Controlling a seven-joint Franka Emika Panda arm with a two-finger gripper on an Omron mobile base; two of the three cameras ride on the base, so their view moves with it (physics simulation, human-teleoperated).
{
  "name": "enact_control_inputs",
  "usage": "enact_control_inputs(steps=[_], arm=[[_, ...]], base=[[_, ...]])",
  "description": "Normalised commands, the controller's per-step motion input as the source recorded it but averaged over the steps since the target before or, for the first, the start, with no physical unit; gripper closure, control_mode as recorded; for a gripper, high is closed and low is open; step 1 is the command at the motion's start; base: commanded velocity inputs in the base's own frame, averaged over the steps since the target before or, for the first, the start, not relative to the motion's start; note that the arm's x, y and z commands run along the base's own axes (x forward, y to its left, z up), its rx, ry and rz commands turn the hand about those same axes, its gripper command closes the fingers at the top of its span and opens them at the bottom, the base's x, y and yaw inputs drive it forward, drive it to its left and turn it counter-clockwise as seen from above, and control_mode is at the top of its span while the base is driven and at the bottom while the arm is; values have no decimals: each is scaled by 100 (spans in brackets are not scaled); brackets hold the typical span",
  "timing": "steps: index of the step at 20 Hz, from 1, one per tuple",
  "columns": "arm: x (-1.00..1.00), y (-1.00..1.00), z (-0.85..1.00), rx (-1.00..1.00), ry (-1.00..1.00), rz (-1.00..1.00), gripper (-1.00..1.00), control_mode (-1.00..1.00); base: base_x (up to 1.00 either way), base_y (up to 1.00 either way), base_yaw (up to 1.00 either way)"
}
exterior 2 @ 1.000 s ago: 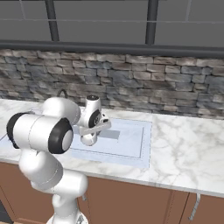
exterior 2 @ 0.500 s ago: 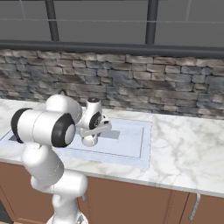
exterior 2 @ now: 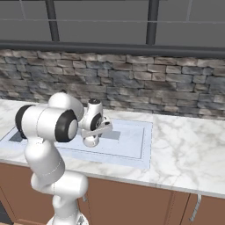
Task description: Place the jar in the left basin and the mug in the right basin of the sink.
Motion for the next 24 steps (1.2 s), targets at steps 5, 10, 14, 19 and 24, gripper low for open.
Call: enact_control_inputs(steps=[5,10,14,19,24], arm=[[21,0,0,0,0,0,100,-100],[16,0,-6,0,0,0,100,-100],[11,0,-13,0,0,0,100,-100],[13,0,-12,0,0,0,100,-100],[14,0,-10,0,0,0,100,-100]], base=[[0,0,0],[0,0,0],[0,0,0],[0,0,0],[0,0,0]])
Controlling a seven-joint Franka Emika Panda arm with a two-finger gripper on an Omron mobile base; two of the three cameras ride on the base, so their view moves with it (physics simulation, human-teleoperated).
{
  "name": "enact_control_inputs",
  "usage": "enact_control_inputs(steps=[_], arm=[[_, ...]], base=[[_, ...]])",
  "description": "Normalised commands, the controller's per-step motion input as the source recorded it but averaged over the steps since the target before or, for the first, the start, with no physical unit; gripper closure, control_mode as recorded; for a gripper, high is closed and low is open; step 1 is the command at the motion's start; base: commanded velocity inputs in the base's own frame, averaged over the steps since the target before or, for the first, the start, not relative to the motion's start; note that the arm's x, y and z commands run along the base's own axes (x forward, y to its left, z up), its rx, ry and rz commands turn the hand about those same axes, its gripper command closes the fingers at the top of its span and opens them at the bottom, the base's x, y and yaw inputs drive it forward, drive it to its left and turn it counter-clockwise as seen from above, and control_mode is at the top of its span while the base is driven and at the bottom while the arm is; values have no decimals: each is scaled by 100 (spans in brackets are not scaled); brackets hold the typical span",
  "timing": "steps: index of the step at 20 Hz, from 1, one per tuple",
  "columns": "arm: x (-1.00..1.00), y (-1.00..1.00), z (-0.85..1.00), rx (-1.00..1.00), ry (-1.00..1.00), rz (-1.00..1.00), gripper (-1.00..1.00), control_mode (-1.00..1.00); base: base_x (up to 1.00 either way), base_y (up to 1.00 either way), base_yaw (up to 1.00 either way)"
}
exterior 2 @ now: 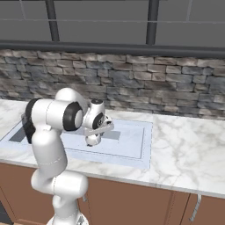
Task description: Place the jar in the left basin and the mug in the right basin of the sink.
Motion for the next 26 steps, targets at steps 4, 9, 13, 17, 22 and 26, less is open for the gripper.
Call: enact_control_inputs(steps=[4,9,13,17,22,26], arm=[[10,0,-14,0,0,0,100,-100],[6,0,-16,0,0,0,100,-100],[5,0,-11,0,0,0,100,-100],[1,0,-9,0,0,0,100,-100],[0,0,-9,0,0,0,100,-100],[0,0,-8,0,0,0,100,-100]], base=[[0,0,0],[0,0,0],[0,0,0],[0,0,0],[0,0,0],[0,0,0]])
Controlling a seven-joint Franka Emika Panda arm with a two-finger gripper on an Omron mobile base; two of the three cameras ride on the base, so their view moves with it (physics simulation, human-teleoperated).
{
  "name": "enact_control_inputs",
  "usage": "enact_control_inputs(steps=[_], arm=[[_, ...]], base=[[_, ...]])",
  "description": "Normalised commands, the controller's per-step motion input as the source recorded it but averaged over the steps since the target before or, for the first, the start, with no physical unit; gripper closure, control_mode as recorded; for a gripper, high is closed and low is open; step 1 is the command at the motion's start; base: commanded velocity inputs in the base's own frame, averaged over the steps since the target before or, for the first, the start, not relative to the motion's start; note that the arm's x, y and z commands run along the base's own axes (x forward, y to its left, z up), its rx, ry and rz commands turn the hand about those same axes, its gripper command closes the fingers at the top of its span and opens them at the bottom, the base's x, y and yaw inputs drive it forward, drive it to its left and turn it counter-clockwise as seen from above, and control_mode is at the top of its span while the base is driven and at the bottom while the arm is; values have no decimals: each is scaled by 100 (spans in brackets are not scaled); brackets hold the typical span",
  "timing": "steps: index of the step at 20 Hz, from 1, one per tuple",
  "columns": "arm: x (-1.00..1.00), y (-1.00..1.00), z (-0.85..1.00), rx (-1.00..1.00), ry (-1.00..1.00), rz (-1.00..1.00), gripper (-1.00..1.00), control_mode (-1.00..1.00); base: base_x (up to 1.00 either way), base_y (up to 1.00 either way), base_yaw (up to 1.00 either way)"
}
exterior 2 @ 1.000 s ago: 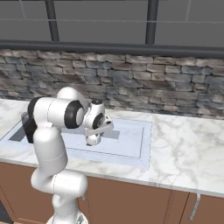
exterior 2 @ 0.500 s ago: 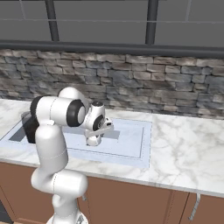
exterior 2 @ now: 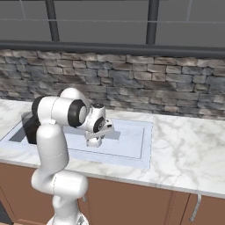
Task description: Place the jar in the left basin and the mug in the right basin of the sink.
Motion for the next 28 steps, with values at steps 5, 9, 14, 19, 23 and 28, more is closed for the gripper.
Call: enact_control_inputs(steps=[5,9,14,19,23,28], arm=[[0,0,-9,0,0,0,100,-100],[0,0,-14,0,0,0,100,-100],[1,0,-15,0,0,0,100,-100],[1,0,-11,0,0,0,100,-100],[1,0,-10,0,0,0,100,-100],[0,0,-1,0,0,0,100,-100]], base=[[0,0,0],[0,0,0],[0,0,0],[0,0,0],[0,0,0],[0,0,0]])
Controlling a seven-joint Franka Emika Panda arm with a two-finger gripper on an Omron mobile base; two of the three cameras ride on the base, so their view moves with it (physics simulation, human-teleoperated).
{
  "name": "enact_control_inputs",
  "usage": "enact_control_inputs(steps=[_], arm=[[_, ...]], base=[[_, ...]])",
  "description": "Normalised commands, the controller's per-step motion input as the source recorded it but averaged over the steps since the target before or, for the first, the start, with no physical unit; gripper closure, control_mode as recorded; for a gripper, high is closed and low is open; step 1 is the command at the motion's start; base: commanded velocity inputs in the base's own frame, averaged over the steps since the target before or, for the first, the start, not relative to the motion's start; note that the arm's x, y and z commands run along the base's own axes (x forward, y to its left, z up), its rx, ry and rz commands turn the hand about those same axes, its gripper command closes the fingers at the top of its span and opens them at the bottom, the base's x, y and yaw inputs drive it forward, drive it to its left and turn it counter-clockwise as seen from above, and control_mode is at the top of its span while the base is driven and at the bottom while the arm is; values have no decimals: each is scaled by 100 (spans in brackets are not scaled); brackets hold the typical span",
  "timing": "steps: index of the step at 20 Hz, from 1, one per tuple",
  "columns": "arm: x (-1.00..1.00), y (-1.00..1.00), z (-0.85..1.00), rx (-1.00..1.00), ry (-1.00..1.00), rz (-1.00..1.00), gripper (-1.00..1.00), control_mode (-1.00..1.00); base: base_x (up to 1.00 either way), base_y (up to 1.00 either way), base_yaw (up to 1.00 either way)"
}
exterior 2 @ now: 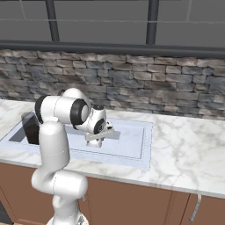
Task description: Place the jar in the left basin and the mug in the right basin of the sink.
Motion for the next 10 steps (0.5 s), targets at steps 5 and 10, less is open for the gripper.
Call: enact_control_inputs(steps=[5,10], arm=[[0,0,0,0,0,0,-100,-100],[0,0,0,0,0,0,-100,-100]], base=[[0,0,0],[0,0,0]])
